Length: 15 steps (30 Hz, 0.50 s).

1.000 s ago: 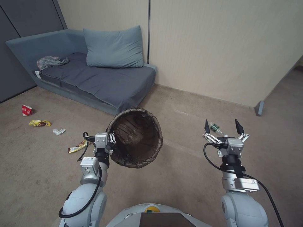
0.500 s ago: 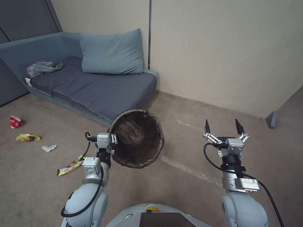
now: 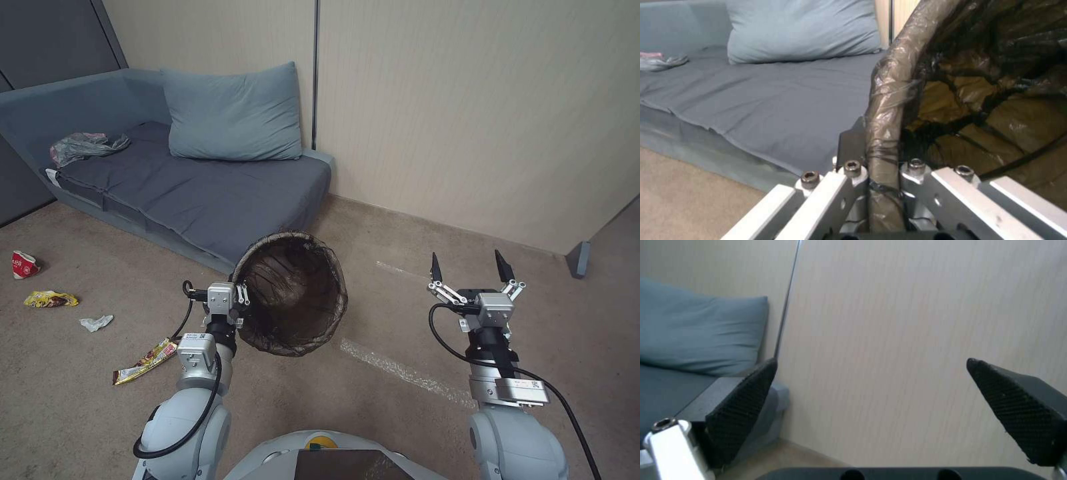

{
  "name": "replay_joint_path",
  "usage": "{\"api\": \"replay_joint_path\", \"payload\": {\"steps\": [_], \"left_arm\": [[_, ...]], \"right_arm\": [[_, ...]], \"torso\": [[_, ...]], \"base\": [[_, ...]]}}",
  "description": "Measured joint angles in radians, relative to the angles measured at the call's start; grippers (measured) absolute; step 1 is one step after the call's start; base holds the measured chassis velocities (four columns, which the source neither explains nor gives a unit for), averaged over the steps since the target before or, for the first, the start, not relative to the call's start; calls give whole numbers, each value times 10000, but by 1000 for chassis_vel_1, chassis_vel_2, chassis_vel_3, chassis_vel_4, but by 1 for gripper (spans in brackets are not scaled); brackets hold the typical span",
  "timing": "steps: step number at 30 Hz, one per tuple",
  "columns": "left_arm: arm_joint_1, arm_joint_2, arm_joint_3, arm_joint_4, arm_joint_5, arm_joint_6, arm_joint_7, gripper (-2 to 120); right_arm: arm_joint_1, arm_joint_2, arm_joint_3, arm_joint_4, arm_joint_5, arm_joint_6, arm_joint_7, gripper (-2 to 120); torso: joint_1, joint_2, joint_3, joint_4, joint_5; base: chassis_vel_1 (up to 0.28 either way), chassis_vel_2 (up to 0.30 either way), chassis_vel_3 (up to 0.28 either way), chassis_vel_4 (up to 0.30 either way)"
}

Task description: Pick up the trash bin, then pick up the garbage from the floor and place it into the trash bin.

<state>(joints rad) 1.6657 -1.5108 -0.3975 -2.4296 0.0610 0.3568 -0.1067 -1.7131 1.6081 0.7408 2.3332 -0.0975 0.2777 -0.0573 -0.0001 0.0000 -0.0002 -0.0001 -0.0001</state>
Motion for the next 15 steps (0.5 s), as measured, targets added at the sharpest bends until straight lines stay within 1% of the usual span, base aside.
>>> {"api": "replay_joint_path", "payload": {"steps": [5, 8, 10, 11, 14, 15], "left_arm": [[-4, 74, 24, 98, -52, -100, -4, 0], [-4, 149, 27, 187, -80, -175, -4, 0], [-4, 224, 14, 262, -139, -244, -2, 0], [-4, 224, 14, 262, -139, -244, -2, 0], [6, 325, -29, 349, -188, -325, 28, 0], [6, 325, -29, 349, -188, -325, 28, 0]], "right_arm": [[558, -1, 483, -309, -44, -40, 145, 100], [878, -228, 665, -530, 176, -236, 309, 100], [1285, -743, 792, -838, 524, -627, 596, 100], [1285, -743, 792, -838, 524, -627, 596, 100], [2111, -1807, 995, -1665, 1174, -1480, 846, 100], [2111, -1807, 995, -1665, 1174, -1480, 846, 100]], "torso": [[0, 0, 1, 2, 1], [0, 0, 1, 1, 1], [0, 0, 1, 0, 2], [0, 0, 1, 0, 2], [0, 0, 2, 3, 2], [0, 0, 2, 3, 2]], "base": [[0, 0, 0, 0], [0, 0, 0, 0], [0, 0, 0, 0], [0, 0, 0, 0], [0, 0, 0, 0], [0, 0, 0, 0]]}}
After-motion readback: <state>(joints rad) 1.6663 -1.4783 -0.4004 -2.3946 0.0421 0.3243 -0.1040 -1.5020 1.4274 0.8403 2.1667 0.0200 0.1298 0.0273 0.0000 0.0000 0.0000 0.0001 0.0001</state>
